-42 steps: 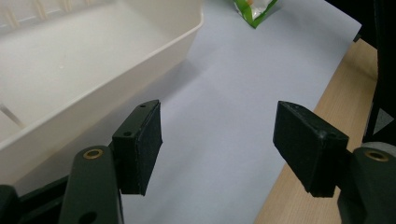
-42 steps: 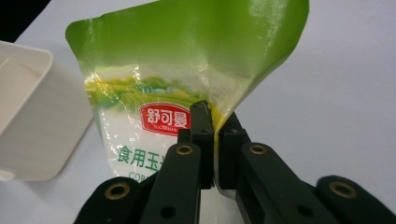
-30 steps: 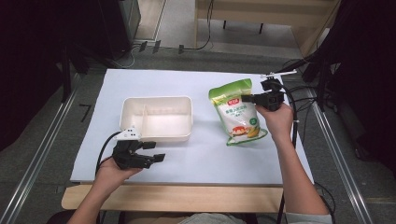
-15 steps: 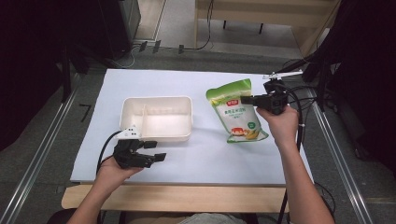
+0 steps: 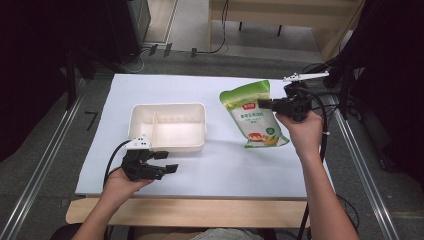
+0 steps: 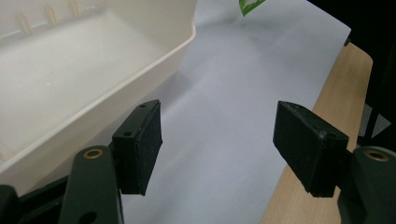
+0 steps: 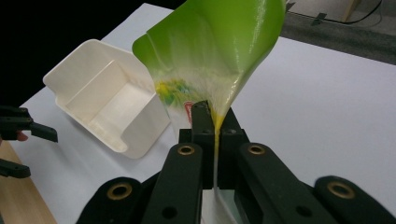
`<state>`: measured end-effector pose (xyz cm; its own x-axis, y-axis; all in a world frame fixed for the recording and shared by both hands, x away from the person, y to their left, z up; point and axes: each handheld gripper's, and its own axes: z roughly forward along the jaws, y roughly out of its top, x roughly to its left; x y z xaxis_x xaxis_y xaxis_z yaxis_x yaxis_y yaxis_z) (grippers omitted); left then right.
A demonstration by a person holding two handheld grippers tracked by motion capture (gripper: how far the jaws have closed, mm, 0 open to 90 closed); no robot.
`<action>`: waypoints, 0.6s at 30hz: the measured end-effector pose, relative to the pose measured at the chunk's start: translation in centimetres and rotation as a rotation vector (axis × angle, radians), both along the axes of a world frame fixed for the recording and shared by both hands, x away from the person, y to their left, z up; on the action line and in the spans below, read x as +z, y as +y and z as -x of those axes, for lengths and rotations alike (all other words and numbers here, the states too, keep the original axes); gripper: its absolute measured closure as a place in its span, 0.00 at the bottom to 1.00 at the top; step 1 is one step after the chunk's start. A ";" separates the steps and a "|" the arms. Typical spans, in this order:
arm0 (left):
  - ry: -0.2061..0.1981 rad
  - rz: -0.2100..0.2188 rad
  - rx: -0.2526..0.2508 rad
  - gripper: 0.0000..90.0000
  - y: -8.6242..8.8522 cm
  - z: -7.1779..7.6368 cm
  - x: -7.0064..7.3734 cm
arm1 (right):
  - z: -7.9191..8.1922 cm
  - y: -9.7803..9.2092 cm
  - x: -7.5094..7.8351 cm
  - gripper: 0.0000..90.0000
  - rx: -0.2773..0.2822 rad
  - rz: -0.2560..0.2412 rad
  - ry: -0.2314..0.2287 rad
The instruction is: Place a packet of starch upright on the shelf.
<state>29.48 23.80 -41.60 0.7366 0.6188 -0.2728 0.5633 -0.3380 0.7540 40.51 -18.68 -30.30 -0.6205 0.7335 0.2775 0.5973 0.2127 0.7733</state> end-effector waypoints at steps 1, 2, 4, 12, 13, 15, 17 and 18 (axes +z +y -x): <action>-0.001 0.000 0.000 0.37 0.0 0.0 0.0 | 0.0 0.1 0.1 1.00 0.007 0.000 -0.006; -0.001 0.001 0.003 0.37 0.0 0.0 0.0 | 0.1 0.2 0.1 1.00 0.009 -0.003 -0.005; -0.003 -0.001 0.001 0.37 0.0 0.0 0.0 | 0.3 0.6 0.3 1.00 0.019 -0.002 -0.011; -0.006 0.001 0.000 0.37 0.0 0.0 0.0 | 0.3 2.3 -0.1 1.00 0.036 0.001 -0.013; -0.005 -0.001 -0.001 0.37 0.0 0.0 0.0 | 0.3 2.6 -0.2 1.00 0.042 0.001 -0.013; -0.003 -0.005 0.002 0.37 0.0 0.1 -0.1 | 0.3 3.2 -0.2 1.00 0.054 0.002 -0.017; -0.004 -0.005 0.006 0.37 0.1 0.2 -0.1 | 0.2 3.7 -0.1 1.00 0.064 0.003 -0.021; -0.001 -0.005 0.008 0.37 0.1 0.2 -0.1 | 0.2 3.9 0.0 1.00 0.072 0.002 -0.021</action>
